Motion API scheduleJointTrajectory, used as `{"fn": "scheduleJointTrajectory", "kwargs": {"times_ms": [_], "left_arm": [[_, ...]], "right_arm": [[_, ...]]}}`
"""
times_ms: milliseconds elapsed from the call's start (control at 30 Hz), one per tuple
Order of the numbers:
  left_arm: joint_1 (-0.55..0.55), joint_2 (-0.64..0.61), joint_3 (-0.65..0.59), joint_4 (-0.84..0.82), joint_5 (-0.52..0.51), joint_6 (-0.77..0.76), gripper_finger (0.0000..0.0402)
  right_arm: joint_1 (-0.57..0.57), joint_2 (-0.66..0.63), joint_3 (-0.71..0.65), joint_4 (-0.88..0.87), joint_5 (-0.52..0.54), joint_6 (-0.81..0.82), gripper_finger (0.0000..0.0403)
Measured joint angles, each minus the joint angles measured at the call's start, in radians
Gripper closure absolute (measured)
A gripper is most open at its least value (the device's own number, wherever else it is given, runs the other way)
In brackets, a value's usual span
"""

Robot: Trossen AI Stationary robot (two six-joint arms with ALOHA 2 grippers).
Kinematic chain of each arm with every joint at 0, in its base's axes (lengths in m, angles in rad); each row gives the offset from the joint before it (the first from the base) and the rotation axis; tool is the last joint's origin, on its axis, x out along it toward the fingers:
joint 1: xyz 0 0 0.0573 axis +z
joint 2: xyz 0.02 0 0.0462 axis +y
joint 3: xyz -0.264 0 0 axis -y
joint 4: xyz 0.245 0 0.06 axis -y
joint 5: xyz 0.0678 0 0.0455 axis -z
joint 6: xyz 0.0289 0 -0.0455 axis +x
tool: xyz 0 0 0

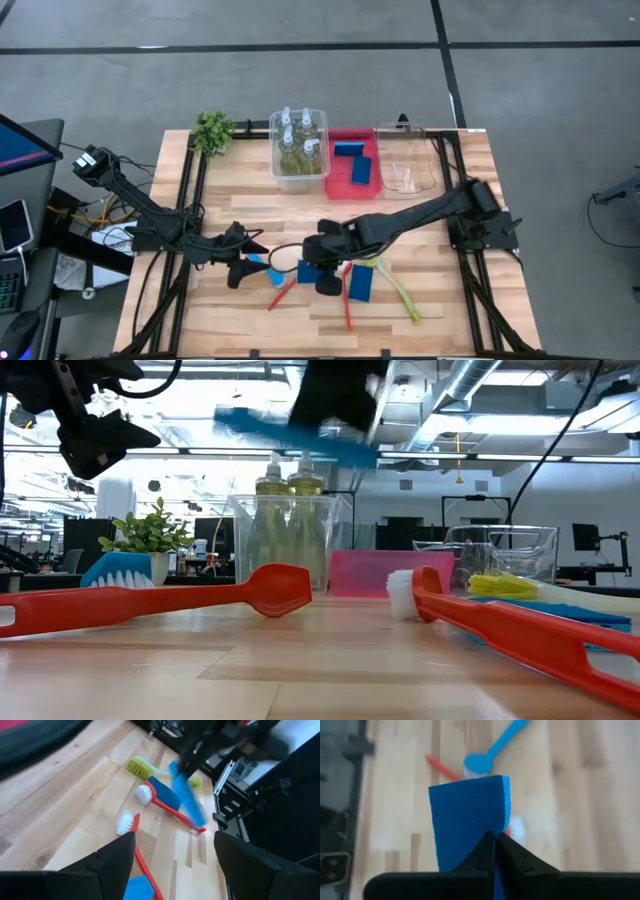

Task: Pick & Place Kitchen Sink Supplies
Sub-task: Put the blue sponge into the red bin

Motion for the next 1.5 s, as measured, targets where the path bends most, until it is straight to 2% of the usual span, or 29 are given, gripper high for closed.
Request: {"fn": "scheduleJointTrajectory", "kwargs": {"times_ms": [167, 300, 400, 500, 633, 733, 867, 1000, 1167, 1333, 1500], "left_arm": [[0.0, 0.0, 0.0, 0.0, -0.034, 0.0, 0.0128], [0.0, 0.0, 0.0, 0.0, -0.042, 0.0, 0.0128], [0.002, 0.0, 0.0, 0.0, -0.097, 0.002, 0.0128], [0.002, 0.0, 0.0, 0.0, -0.171, 0.013, 0.0128], [0.008, 0.0, 0.0, 0.0, -0.313, 0.015, 0.0128], [0.035, 0.0, 0.0, 0.0, -0.38, 0.015, 0.0128], [0.095, 0.0, 0.0, 0.0, -0.396, 0.015, 0.0128], [0.146, 0.0, 0.0, 0.0, -0.397, 0.015, 0.0128], [0.183, 0.0, 0.0, 0.0, -0.392, 0.015, 0.0128], [0.194, 0.0, 0.0, 0.0, -0.39, 0.016, 0.0128], [0.194, 0.0, 0.0, 0.0, -0.389, 0.06, 0.0128]], "right_arm": [[-0.001, -0.123, 0.002, -0.044, 0.153, 0.013, 0.0401], [-0.003, -0.23, 0.002, -0.171, 0.39, 0.084, 0.0402], [-0.019, -0.312, 0.002, -0.267, 0.589, 0.126, 0.0402], [-0.088, -0.374, 0.004, -0.35, 0.675, 0.197, 0.0402], [-0.244, -0.399, 0.004, -0.448, 0.648, 0.258, 0.0402], [-0.377, -0.381, -0.004, -0.478, 0.581, 0.254, 0.0402], [-0.543, -0.329, -0.013, -0.468, 0.452, 0.198, 0.0402], [-0.657, -0.239, -0.013, -0.39, 0.342, 0.106, 0.0402], [-0.743, -0.13, -0.014, -0.286, 0.177, 0.069, 0.0401], [-0.771, -0.046, -0.014, -0.3, 0.157, 0.022, 0.0386], [-0.768, -0.009, -0.014, -0.299, 0.138, -0.022, 0.0347]]}}
